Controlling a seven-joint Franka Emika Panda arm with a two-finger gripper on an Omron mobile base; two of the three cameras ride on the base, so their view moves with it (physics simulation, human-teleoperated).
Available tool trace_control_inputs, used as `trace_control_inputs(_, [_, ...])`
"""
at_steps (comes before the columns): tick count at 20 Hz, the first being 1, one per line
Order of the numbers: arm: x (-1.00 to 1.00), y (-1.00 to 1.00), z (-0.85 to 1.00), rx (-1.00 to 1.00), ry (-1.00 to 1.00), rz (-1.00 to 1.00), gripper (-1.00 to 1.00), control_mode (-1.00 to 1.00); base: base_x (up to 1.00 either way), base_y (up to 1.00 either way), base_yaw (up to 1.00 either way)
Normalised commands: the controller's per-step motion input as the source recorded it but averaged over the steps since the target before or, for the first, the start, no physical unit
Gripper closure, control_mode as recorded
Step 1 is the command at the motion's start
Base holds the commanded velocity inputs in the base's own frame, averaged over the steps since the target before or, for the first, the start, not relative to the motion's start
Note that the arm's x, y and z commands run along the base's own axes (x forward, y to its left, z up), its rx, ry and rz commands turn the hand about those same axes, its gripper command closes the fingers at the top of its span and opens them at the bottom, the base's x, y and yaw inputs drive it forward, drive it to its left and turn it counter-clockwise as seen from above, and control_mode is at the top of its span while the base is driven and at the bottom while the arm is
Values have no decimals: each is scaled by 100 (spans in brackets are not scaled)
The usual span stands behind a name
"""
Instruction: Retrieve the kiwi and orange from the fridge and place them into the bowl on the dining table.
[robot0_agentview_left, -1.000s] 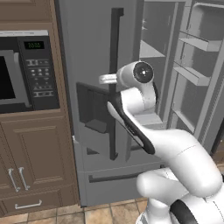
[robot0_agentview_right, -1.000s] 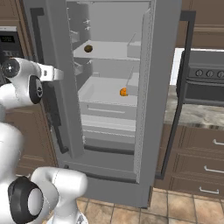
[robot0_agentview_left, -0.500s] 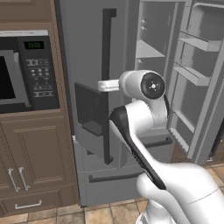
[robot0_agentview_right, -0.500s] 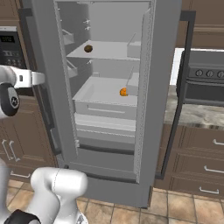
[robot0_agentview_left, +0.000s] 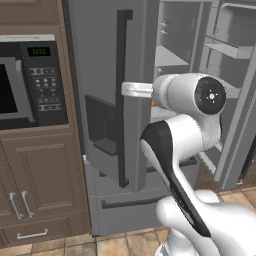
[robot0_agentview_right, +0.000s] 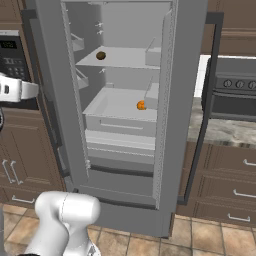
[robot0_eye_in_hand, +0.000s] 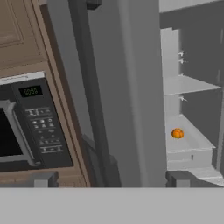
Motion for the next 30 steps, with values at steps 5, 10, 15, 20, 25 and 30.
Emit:
trace_control_inputs(5, [-58, -60, 4, 40, 8, -5, -100, -100, 0, 0, 0])
trace_control_inputs(10, [-44, -86, 0, 52, 3, -7, -100, -100, 0, 0, 0])
trace_control_inputs(15, [-2, -84, 0, 46, 2, -12, -100, -100, 0, 0, 0])
trace_control_inputs(20, [0, -49, 0, 44, 20, -13, -100, -100, 0, 0, 0])
trace_control_inputs(25, [0, -13, 0, 37, 31, -15, -100, -100, 0, 0, 0])
trace_control_inputs(30, [0, 0, 0, 34, 35, -17, -100, -100, 0, 0, 0])
